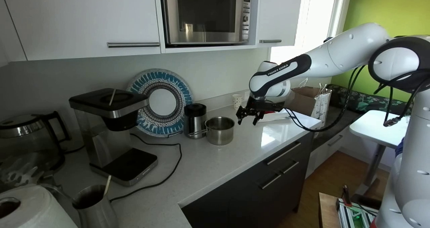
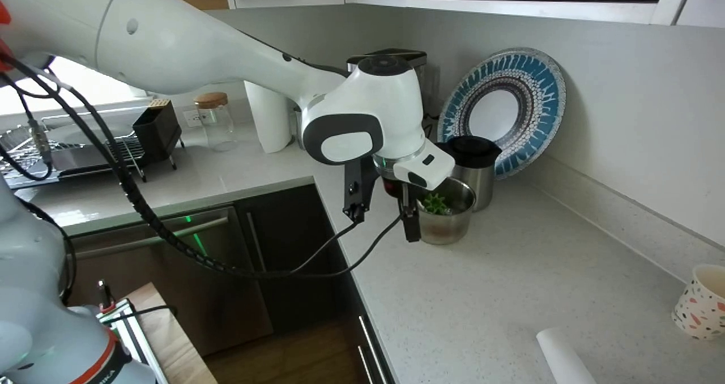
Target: Move the utensils from the silver pot to the countertop
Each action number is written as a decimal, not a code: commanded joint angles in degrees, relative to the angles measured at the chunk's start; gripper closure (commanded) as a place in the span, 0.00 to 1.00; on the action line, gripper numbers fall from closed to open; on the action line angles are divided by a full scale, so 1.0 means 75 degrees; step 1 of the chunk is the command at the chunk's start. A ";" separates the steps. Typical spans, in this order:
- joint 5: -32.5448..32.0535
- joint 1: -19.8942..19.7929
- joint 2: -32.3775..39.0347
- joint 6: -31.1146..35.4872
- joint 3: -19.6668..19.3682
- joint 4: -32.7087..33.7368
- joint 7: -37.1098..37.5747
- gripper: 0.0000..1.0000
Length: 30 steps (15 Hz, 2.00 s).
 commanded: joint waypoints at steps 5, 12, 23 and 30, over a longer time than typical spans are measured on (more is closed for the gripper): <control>0.0886 -0.0246 0.1262 -0.0809 0.0157 0.1587 0.0323 0.00; 0.1176 -0.0517 0.2605 -0.1967 0.0387 0.3467 0.0601 0.00; 0.0533 -0.0571 0.3564 -0.2782 0.0211 0.4350 0.1586 0.72; -0.0305 -0.0553 0.3248 -0.2749 0.0107 0.4139 0.1553 1.00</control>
